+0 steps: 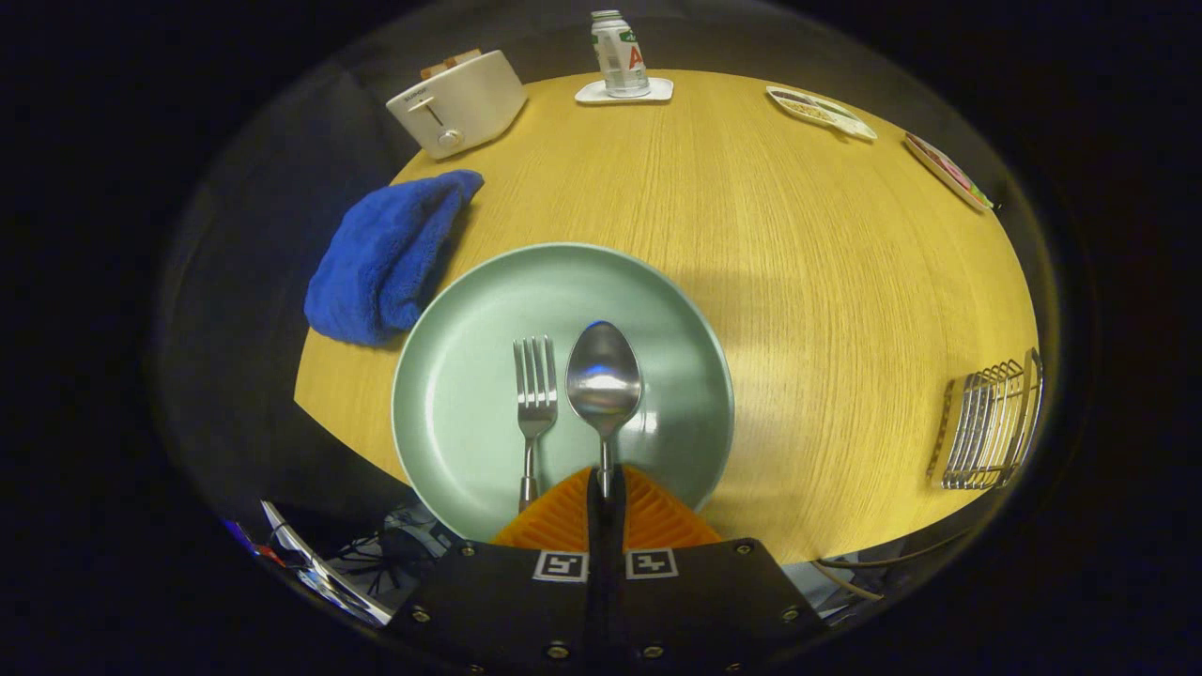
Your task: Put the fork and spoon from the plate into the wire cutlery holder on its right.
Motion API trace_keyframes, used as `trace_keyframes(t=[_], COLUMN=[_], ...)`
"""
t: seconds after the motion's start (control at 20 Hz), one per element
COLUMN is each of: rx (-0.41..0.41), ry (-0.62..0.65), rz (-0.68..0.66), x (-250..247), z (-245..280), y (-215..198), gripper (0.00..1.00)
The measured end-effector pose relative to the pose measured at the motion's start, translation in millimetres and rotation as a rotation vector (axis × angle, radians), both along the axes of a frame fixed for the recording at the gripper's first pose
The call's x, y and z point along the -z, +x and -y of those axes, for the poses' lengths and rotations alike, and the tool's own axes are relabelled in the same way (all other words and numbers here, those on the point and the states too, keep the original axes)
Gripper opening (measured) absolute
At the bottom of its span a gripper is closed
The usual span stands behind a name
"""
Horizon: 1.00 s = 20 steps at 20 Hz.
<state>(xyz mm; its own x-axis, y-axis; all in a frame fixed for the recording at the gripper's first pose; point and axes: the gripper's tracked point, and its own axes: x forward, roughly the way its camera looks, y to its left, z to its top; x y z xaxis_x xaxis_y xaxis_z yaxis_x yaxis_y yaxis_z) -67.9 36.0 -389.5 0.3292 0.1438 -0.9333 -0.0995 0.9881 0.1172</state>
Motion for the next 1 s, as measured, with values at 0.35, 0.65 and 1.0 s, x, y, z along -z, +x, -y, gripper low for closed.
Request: trace_keyframes(t=[0.35,0.65,1.0], rx=[0.031,0.106,0.333], ry=[0.038,0.05,0.069], rz=[0.062,0.142,0.253], x=[-23.9,-60.3,-107.1], z=[3.1,24.9,90.7], y=[12.0,19.1,15.3], gripper=[0.01,0.0,0.0])
